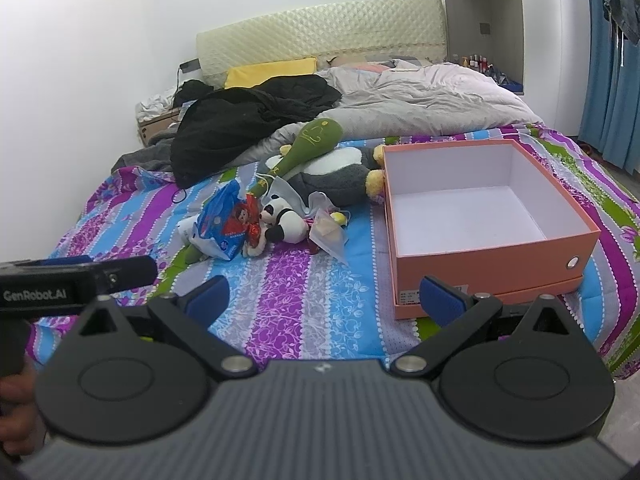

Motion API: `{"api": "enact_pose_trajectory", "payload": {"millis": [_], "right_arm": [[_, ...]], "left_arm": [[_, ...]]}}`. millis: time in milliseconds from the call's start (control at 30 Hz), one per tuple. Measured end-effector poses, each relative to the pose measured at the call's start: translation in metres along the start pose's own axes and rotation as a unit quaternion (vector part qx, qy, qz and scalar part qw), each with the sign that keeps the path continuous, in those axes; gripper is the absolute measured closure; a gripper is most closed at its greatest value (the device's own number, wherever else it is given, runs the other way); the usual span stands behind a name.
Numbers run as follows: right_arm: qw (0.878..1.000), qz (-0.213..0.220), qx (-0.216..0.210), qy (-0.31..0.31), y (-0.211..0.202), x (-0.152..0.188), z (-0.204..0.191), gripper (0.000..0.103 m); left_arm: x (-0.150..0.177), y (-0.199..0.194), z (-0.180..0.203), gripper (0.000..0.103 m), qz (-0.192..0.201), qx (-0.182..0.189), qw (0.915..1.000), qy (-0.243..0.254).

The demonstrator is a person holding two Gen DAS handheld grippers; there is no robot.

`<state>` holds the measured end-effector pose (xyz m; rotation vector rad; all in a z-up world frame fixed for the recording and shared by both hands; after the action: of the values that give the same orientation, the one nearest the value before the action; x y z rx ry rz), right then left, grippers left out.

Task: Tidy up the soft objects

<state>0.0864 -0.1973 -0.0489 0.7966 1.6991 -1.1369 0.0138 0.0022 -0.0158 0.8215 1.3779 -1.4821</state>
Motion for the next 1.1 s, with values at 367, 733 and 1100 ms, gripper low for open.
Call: {"api": "enact_pose_trajectory", "payload": {"millis": [367,733,1100], "right_arm": [[1.000,-0.001,0.002,0.000,0.000,0.000,0.001,0.000],[1.000,-0.002,0.005,-0.001,0.000,0.001,0.001,0.000],[1.000,-0.010,0.003,0.007,0.005,0.008,0.003,0.000]], "left_arm": [[0.000,0.001,-0.001,0.000,-0.003,0.000,1.0000,-0.001],[0.001,0.002,0.000,0.000,-0.005,0.000,1.0000,-0.001],[0.006,0.010,0.000,0.000,-0.015,0.001,0.9999,-0.003]]}}
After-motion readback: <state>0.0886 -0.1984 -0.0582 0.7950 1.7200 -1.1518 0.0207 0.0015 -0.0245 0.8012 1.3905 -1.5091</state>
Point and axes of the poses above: each gripper's, at about its wrist camera, not at the fingertips, and y roughly the way its jaws point, z to its right, x to its underside, the point moved 2 cm from there along y, roughly the way its jaws point, and after that the axes turned 15 degrees about z, right-handed, at the moved point
